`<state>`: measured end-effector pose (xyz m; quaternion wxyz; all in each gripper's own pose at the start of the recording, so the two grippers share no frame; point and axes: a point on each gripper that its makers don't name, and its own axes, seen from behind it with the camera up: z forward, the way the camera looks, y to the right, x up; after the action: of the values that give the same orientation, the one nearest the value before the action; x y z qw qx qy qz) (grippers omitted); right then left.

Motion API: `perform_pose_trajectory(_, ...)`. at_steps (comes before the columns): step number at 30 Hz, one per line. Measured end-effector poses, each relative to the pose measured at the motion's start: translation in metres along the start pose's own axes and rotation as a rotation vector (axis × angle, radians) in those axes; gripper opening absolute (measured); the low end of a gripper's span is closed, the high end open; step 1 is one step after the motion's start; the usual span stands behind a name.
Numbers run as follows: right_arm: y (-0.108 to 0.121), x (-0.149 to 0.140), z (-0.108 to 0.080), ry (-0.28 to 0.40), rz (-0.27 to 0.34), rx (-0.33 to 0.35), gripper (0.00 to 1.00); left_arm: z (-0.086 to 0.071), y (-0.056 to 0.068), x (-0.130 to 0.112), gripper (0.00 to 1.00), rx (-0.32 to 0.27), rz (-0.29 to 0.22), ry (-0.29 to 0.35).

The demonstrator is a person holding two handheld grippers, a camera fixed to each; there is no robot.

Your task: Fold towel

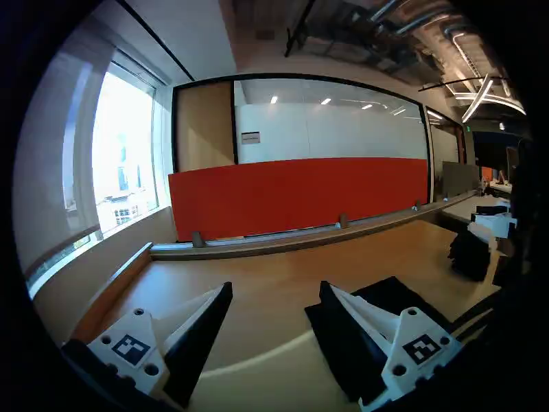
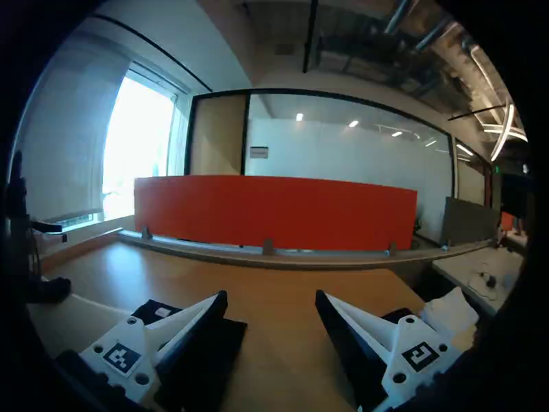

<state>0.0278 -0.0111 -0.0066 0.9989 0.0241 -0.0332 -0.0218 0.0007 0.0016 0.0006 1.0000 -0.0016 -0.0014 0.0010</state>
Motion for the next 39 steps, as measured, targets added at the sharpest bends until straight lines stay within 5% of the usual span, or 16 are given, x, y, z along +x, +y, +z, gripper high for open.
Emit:
perform_pose_trajectory(17, -0.028, 0.007, -0.016, -0.169, -0.124, 0.159, 1.0, -0.002, 0.04, -0.008, 0.94, -0.155, 0.064, -0.142)
perform_pose_trajectory(27, -0.054, -0.021, -0.026, -0.295, -0.164, 0.293, 1.0, -0.011, 0.071, -0.041, 0.94, -0.282, 0.058, -0.268)
perform_pose_trajectory(39, -0.064, -0.077, -0.031, -0.404, -0.227, 0.384, 1.0, -0.014, 0.089, -0.09, 0.94, -0.335, 0.126, -0.376)
